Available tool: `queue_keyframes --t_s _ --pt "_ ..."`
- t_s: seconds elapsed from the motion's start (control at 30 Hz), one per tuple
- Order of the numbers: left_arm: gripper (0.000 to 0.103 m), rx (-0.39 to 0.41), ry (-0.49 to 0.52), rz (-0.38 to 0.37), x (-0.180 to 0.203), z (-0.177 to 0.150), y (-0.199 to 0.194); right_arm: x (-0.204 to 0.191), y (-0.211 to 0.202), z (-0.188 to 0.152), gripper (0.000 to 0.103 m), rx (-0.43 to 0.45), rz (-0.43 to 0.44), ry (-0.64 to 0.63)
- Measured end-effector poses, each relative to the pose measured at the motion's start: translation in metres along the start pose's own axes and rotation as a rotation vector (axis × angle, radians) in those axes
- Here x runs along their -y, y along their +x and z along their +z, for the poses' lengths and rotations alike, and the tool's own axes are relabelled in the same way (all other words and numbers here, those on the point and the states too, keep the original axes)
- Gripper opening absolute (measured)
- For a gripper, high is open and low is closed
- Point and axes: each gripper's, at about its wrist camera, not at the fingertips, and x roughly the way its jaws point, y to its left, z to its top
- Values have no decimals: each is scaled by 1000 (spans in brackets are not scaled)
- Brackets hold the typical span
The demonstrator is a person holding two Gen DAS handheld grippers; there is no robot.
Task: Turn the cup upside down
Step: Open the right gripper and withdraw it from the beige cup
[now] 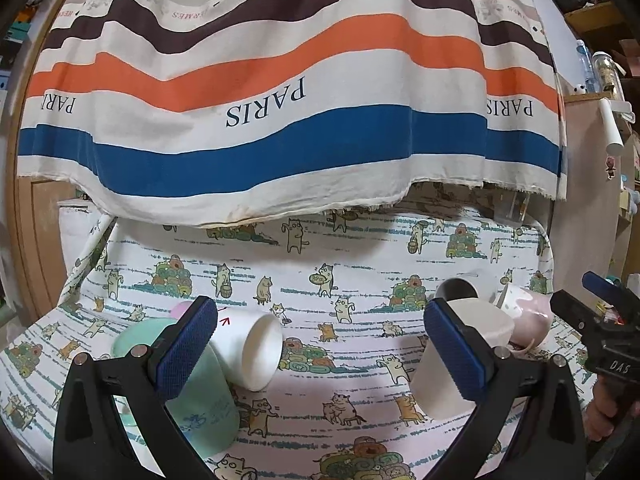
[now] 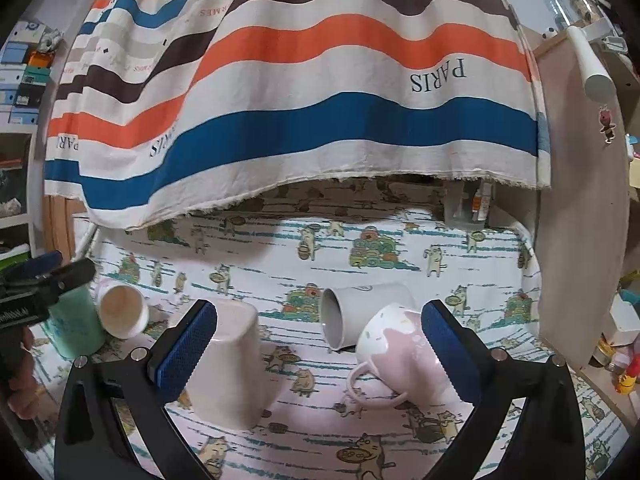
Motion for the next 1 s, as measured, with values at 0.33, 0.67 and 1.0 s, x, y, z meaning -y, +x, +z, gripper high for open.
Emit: queue_keyframes --t_s 0.33,0.67,1.0 --pt "103 -50 79 -9 17 -11 13 2 20 -6 103 -112 38 24" --pt "103 -86 87 -5 20 -13 19 1 21 -7 103 -115 38 19" --pt "103 -84 95 -5 21 -13 19 2 22 -7 103 -121 34 21"
